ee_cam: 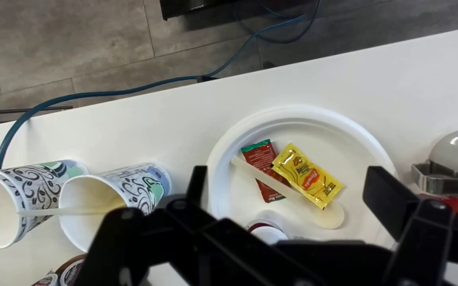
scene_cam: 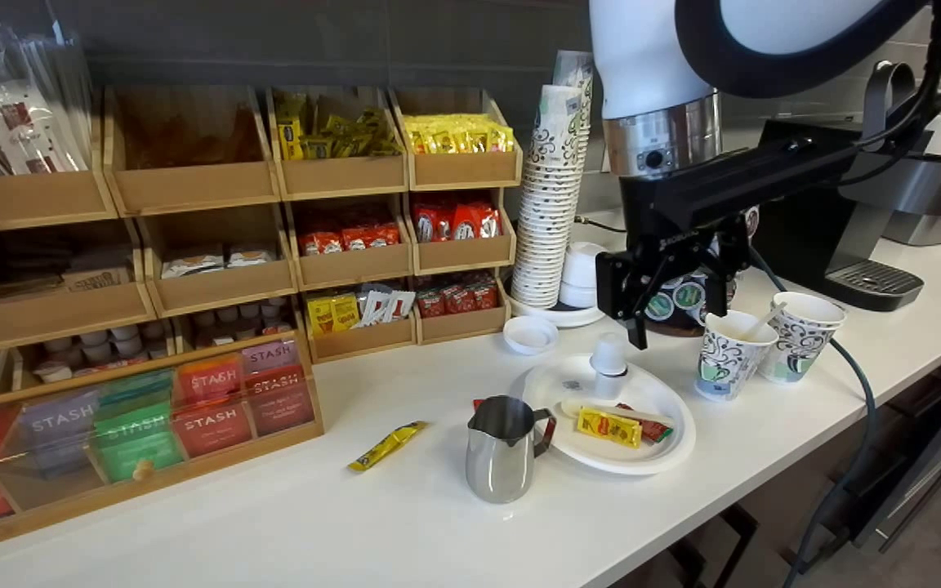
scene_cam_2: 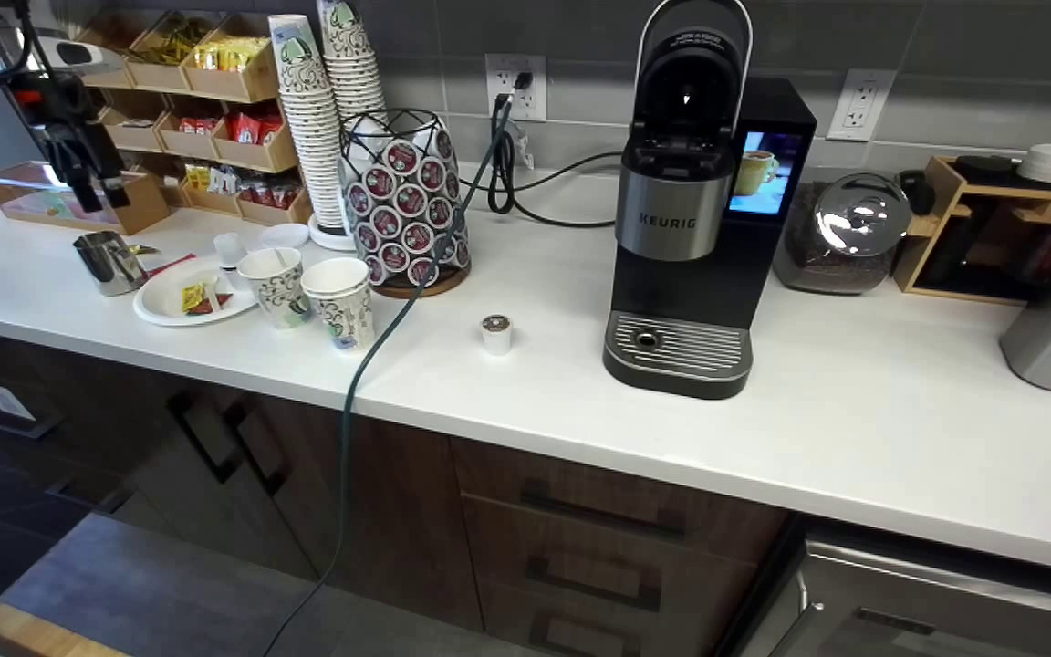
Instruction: Move one pod from the plate to the jug
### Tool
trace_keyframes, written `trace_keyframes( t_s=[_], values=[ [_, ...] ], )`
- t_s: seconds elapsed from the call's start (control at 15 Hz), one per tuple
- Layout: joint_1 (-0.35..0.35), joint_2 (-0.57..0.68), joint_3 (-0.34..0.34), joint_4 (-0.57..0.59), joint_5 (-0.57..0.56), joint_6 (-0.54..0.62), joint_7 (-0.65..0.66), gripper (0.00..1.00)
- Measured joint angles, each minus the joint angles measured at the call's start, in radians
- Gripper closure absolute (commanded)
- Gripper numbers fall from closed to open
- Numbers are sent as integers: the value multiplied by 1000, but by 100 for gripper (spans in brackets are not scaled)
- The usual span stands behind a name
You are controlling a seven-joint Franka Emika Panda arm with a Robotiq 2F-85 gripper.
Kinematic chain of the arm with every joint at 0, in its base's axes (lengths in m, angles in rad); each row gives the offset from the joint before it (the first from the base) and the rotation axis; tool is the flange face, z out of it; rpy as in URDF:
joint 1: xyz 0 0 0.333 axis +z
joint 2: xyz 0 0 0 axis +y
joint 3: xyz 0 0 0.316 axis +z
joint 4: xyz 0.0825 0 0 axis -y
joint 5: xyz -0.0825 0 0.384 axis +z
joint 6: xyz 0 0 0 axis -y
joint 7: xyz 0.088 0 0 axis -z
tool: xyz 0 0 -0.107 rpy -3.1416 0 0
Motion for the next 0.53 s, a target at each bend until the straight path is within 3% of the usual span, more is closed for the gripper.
trace_keyframes(
  t_s=[0.13, 0.53],
  values=[
    [7, 0, -12, 0, 1, 16, -1, 0],
    [2, 50, -102, -14, 33, 255, -3, 0]
  ],
)
